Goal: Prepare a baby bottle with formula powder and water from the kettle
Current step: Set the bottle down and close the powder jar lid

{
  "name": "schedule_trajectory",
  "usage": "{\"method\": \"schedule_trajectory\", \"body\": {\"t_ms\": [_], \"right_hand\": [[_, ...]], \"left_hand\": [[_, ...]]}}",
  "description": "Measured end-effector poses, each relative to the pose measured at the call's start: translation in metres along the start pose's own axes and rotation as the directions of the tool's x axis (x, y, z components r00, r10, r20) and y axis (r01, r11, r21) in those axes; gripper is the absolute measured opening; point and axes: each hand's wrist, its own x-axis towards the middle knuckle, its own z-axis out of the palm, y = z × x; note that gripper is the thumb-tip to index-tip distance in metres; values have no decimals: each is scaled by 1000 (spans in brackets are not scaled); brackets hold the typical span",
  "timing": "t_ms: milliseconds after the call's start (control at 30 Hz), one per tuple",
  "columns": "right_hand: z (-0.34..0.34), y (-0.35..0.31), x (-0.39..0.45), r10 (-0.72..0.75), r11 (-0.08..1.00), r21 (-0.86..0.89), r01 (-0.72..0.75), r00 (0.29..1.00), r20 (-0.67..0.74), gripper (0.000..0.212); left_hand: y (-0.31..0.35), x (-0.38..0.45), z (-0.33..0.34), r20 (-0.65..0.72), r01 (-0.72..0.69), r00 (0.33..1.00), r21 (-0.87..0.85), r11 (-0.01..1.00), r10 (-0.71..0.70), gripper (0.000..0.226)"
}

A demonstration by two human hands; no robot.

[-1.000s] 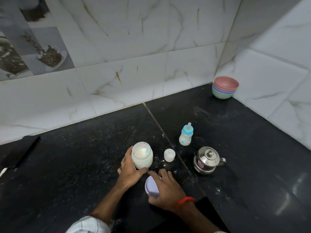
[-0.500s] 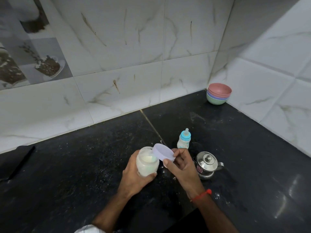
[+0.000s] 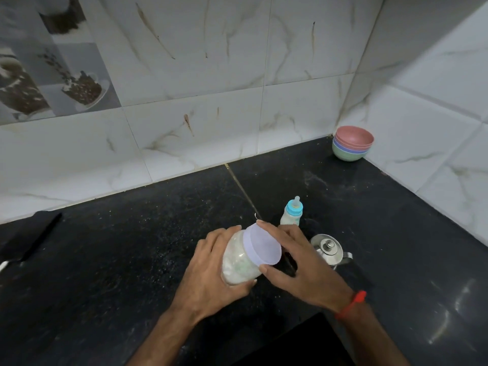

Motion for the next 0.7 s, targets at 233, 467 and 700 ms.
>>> {"method": "schedule_trajectory", "body": {"t_ms": [233,467,700], "right_hand": [[-50,-4,4,-121,987,-80,141,968,221,75],[-65,-9,5,-106,983,-108,149,939,328,69],[-75,-14,6,-177,975,-62,216,909,377,69]], "left_hand": [[19,4,-2,114,-48,993,32,998,44,104],[27,3,-3,217,-37,975,-90,995,56,101],[30,3,-7,261,-14,963,-181,983,62,101]]}}
